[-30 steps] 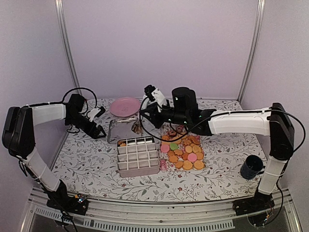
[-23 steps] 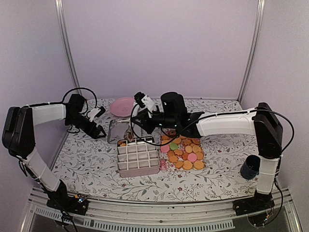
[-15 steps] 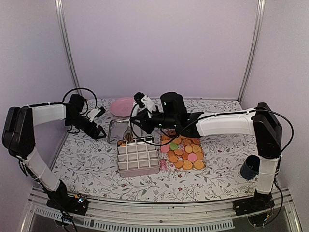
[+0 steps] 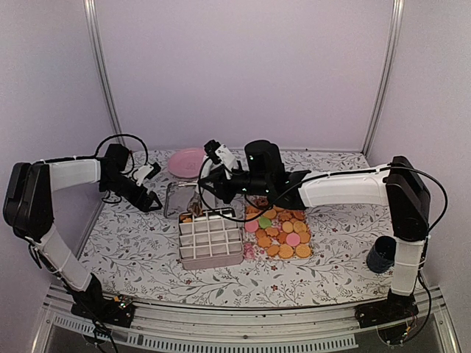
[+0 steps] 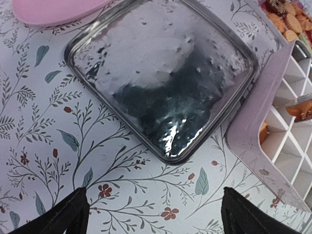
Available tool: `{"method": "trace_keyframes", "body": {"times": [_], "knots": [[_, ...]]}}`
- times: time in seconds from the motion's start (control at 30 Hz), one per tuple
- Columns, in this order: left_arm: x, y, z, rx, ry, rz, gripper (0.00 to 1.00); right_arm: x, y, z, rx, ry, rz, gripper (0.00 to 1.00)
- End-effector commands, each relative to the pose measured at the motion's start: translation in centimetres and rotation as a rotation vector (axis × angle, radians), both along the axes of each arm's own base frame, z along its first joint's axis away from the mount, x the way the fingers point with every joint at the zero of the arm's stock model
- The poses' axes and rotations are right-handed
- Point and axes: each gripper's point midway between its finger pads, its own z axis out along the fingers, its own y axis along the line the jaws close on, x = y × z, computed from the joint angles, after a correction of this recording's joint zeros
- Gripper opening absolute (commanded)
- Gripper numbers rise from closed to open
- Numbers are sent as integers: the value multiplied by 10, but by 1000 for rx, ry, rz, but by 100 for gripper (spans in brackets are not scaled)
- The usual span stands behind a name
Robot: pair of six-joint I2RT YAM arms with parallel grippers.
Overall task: Pack the cookies
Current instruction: Place the fake cookies in the empty pocket of the box.
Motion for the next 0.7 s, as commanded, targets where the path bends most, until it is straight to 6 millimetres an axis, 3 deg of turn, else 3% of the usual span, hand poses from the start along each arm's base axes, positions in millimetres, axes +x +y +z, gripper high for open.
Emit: {"method": "trace_keyframes", "body": {"times": [0.0,0.3,0.67], "knots": [[-1,-4,4,-10,-21,-18,95,3,3,9,33,-30,-8,25],[0,-5,7,-10,-24,-20,95,2,-3,18,32,-52,-20,25],[0,-8,6,-12,-20,-22,94,-2,-9,11,19,-37,-23,29]]}}
